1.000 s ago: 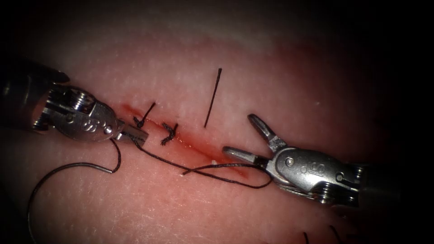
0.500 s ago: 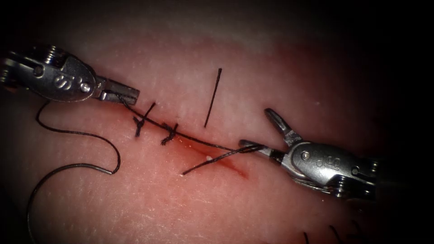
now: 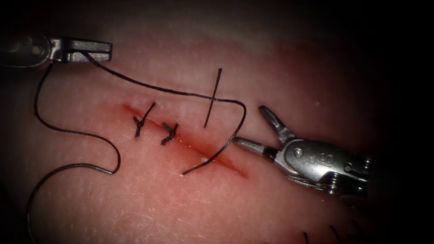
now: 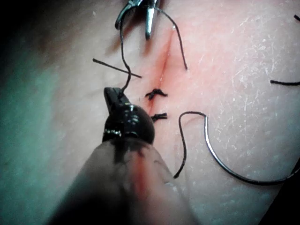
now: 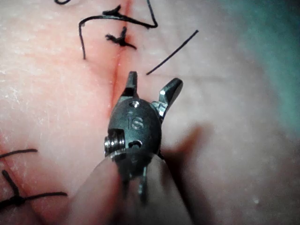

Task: Wound Closure
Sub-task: Grab the suture with the left gripper, then wrap the suture two times counter-clockwise around the right gripper

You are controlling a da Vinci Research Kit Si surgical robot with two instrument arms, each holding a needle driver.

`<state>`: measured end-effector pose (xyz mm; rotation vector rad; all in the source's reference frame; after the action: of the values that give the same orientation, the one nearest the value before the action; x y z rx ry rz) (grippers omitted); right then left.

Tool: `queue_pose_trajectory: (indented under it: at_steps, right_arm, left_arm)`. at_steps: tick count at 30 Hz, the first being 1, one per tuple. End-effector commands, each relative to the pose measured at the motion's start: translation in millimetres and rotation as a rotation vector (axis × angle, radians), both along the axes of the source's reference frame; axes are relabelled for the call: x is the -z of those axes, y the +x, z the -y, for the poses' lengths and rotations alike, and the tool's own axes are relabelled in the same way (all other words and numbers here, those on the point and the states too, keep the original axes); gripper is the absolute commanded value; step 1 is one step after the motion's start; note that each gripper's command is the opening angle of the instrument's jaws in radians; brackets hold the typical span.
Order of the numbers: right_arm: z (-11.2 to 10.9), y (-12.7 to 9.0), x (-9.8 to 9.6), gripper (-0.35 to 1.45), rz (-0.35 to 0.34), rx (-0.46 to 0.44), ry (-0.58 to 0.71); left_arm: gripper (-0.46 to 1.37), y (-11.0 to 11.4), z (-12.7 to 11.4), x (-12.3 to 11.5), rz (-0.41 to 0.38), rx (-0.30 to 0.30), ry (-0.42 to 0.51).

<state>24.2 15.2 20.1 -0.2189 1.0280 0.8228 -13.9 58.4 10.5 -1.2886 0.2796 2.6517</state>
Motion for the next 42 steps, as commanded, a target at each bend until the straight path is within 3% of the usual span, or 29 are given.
queue_pose_trajectory:
  at_steps: [1,7,22,29,42]
  right_arm:
    - [0.0,0.3,0.0,0.81,-0.004,0.002,0.001]
    - [-0.1,1.2,-0.1,0.75,-0.02,0.012,0.011]
    - [-2.2,4.5,-0.9,0.24,-0.092,0.097,0.045]
    - [-3.4,6.0,-1.5,-0.35,-0.16,0.163,0.059]
    - [-3.7,8.5,-1.1,-0.35,-0.201,0.22,0.086]
  left_arm:
    - [-0.35,0.1,0.1,0.4,0.007,0.011,-0.001]
    - [-0.35,0.1,0.0,1.2,0.019,0.036,0.004]
    - [-0.35,-0.9,0.5,1.3,0.029,0.041,0.006]
    - [-0.35,-1.7,0.7,1.4,0.041,0.04,0.005]
    - [-0.35,-2.5,0.6,1.2,0.053,0.038,0.006]
